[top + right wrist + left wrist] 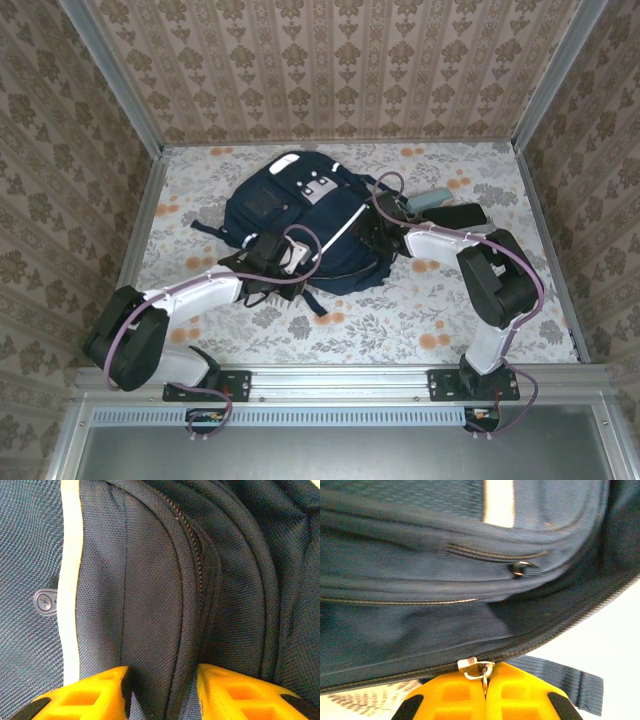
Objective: Pack books, pencil case, and school supplies into a backpack
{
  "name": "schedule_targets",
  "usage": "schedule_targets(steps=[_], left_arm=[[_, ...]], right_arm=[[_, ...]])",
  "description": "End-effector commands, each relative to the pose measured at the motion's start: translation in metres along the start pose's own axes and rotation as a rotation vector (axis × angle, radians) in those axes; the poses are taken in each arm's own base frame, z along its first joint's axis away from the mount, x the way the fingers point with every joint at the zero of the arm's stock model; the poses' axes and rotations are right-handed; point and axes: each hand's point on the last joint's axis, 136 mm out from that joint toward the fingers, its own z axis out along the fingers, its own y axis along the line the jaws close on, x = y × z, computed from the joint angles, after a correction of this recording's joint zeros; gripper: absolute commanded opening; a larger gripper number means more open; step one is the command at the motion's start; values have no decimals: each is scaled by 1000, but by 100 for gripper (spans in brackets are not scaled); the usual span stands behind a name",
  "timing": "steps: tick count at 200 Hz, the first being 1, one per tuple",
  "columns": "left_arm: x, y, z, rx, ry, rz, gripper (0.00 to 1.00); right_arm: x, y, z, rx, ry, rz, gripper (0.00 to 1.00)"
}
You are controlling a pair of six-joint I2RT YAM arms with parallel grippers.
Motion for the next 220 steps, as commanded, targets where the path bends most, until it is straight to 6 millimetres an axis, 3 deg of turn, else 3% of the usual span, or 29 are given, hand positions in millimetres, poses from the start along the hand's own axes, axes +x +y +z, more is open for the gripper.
schedule_targets(steps=[1, 52, 80, 90, 124, 139, 182, 192, 201, 220], left_arm=[[-8, -36, -3, 109, -29, 45, 0], [-37, -85, 6, 155, -121, 79, 0], [-53, -98, 17, 162, -146, 40, 0], [-54, -99, 18, 165, -138, 17, 6], [-55, -87, 5, 157, -132, -68, 45], [-55, -81, -8, 166, -154, -104, 55], [-53, -48, -46, 171, -265, -280, 66], [-51, -39, -54, 163, -294, -331, 67], [-49, -28, -58, 146, -315, -386, 67], [-37, -5, -60, 108, -321, -524, 67]], right_arm=[[30, -30, 13, 93, 78, 26, 40], [28, -23, 7, 87, 62, 4, 41], [27, -23, -1, 81, 60, -14, 43], [24, -23, -10, 81, 51, -26, 44], [13, -14, -51, 54, 17, -122, 53], [13, -19, -67, 82, 18, -184, 56], [31, -37, -109, 195, -15, -387, 57], [45, -44, -115, 240, -4, -451, 57], [55, -37, -127, 226, -24, -498, 56], [86, -32, -130, 241, -26, -581, 56]])
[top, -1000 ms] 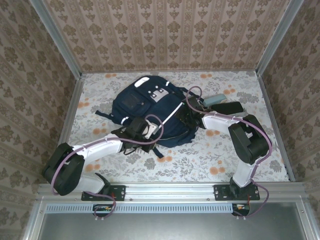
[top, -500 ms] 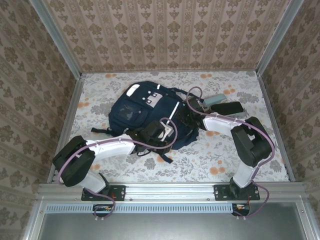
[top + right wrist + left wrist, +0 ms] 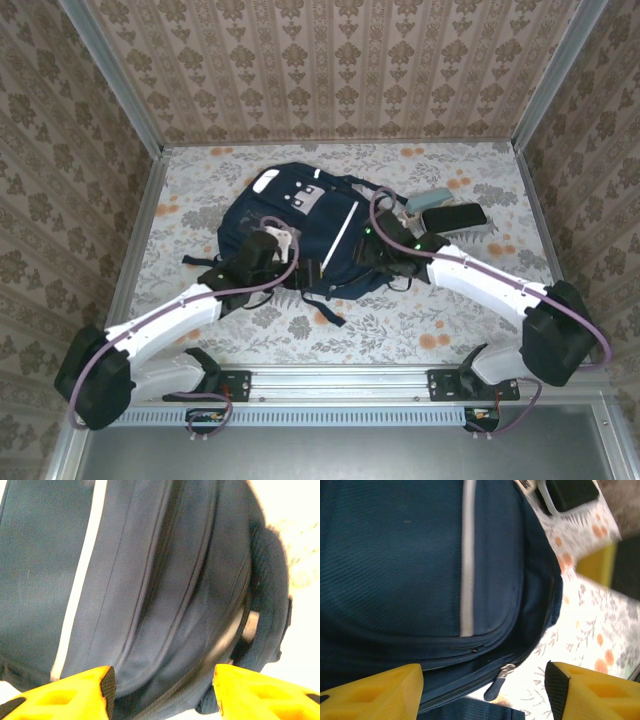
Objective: Pack books, pencil case, and school supplies into a backpack
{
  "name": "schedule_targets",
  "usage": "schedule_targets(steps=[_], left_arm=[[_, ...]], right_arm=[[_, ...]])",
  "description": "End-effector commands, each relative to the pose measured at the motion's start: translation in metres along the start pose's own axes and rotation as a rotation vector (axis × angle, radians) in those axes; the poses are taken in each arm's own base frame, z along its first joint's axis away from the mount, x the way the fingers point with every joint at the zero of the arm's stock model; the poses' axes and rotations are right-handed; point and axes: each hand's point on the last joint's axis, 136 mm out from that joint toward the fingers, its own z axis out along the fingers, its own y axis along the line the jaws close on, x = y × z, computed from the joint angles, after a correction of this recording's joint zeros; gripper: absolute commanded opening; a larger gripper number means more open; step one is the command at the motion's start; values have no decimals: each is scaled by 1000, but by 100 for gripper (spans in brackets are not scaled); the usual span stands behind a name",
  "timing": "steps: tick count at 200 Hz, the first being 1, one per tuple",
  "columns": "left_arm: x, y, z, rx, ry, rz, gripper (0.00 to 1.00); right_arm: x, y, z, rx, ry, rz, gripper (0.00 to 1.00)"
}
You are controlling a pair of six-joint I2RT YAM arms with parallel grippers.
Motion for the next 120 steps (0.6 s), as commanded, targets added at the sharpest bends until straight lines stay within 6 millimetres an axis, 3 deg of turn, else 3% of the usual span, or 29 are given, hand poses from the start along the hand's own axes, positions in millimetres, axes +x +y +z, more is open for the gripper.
schedule_targets(steps=[1, 24, 57, 78, 120], left_arm=[[6, 25, -7, -53, -17, -182, 67], [15, 46, -9, -90, -32, -306, 67], [20, 59, -9, -99, -71, -422, 67], [23, 65, -9, -112, -82, -476, 68], [30, 79, -7, -155, -98, -524, 69]], right_arm=[[32, -13, -10, 138, 0, -148, 56], [64, 16, 1, 156, 2, -253, 56], [87, 55, 19, 161, -7, -340, 55], [97, 64, 30, 158, -4, -310, 55], [107, 62, 48, 200, -1, -263, 55]])
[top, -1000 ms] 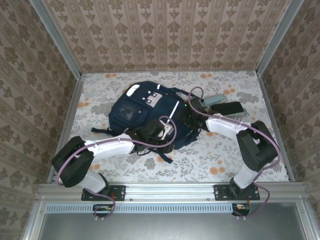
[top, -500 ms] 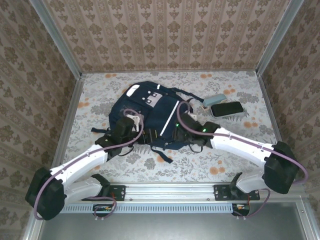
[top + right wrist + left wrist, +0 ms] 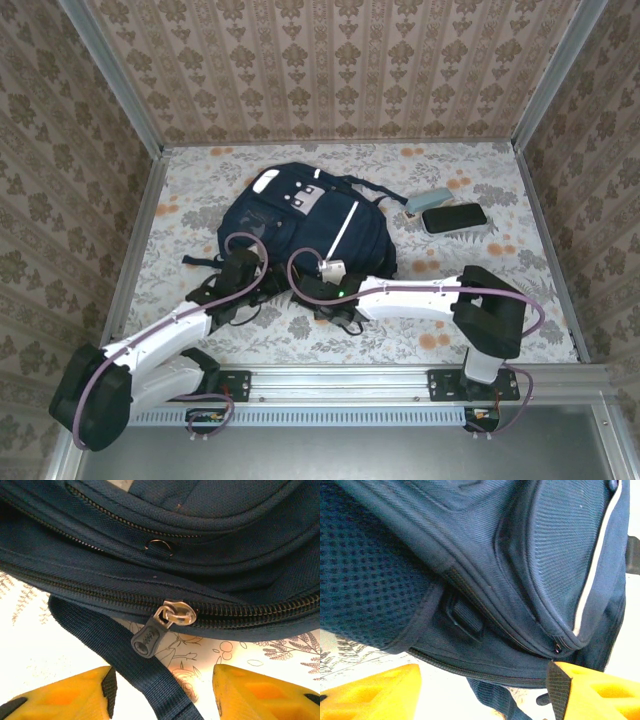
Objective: Pack books, pencil case, and school supplies into a backpack
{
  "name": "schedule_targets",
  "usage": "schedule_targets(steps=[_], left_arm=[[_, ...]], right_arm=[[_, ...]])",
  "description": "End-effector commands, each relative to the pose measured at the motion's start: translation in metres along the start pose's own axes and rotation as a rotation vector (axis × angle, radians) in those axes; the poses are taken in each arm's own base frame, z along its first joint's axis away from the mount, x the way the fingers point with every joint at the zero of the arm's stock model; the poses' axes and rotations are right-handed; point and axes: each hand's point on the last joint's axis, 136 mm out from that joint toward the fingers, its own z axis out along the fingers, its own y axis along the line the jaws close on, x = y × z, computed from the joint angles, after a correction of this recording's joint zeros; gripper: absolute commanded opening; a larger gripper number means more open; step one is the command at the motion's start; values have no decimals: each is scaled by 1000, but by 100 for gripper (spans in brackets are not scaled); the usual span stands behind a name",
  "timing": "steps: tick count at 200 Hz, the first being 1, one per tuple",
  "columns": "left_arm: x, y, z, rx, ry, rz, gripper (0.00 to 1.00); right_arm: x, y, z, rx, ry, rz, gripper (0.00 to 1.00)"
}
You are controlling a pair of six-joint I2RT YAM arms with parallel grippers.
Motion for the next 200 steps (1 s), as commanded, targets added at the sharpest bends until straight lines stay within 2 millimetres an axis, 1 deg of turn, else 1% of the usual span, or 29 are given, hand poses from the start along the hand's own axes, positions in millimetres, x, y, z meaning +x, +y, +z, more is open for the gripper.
schedule_targets(steps=[1, 22, 48, 78, 131, 148, 166, 189, 200], left_arm=[[-7, 6, 0, -6, -49, -62, 69], [-7, 7, 0, 2, -54, -78, 69], [-6, 7, 2, 12, -49, -100, 69], [-7, 3, 2, 29, -48, -112, 68], [-7, -5, 6, 64, -38, -142, 67], [-6, -5, 7, 64, -37, -149, 67], [-6, -4, 8, 59, -34, -160, 66], [-5, -1, 12, 49, -31, -170, 63], [-4, 2, 14, 35, -32, -177, 61]], right_arm=[[-8, 3, 6, 43, -37, 54, 54], [-12, 0, 7, 91, -52, 56, 51], [-17, -13, 5, 153, -89, 85, 45], [-19, -17, 5, 184, -105, 93, 41], [-27, -1, 10, 177, -105, 43, 38], [-26, -4, 12, 198, -106, 35, 37], [-26, -7, 13, 210, -107, 34, 33], [-24, -9, 16, 226, -103, 25, 27], [-24, -11, 17, 234, -100, 19, 26]])
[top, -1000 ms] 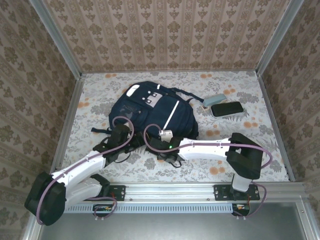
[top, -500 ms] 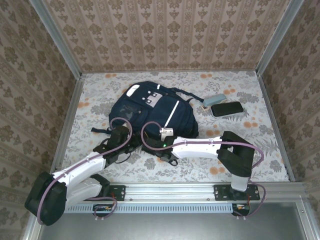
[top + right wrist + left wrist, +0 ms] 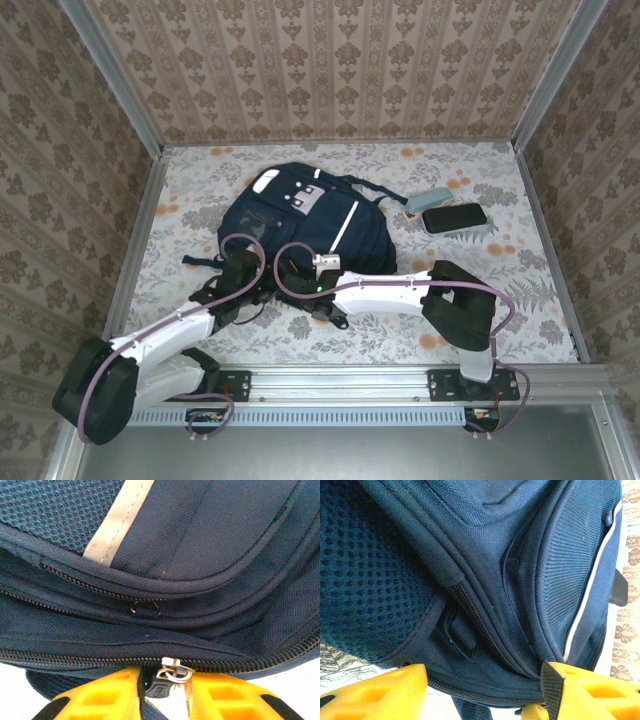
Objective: Pack books, pencil case, and school supplies into a backpack
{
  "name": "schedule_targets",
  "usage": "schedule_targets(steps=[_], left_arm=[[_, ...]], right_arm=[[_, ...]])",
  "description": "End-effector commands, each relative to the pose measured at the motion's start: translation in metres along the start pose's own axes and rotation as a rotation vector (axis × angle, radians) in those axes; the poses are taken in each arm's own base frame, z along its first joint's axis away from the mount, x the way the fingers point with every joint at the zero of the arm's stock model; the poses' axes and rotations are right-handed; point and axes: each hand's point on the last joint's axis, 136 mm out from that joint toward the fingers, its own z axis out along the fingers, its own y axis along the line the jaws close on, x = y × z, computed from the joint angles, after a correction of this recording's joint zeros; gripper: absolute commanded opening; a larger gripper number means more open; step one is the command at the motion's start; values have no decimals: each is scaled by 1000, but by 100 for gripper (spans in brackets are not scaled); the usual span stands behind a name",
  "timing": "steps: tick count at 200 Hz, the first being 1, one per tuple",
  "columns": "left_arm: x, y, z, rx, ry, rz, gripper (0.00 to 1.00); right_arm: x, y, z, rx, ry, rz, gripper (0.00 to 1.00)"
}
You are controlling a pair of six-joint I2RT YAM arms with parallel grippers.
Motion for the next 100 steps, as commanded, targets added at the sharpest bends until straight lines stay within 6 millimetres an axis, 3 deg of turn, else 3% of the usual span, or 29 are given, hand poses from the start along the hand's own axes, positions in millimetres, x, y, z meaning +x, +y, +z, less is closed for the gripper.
schedule_targets(steps=[1, 59, 100], left_arm=[[2, 5, 4, -7, 4, -28, 61], [7, 15, 15, -43, 22, -44, 56], [6, 29, 20, -90, 8, -57, 44]], right_arm=[[-2, -8, 5, 67, -24, -41, 26], [1, -3, 12, 67, -15, -91, 31], [-2, -12, 10, 109, -31, -130, 18]])
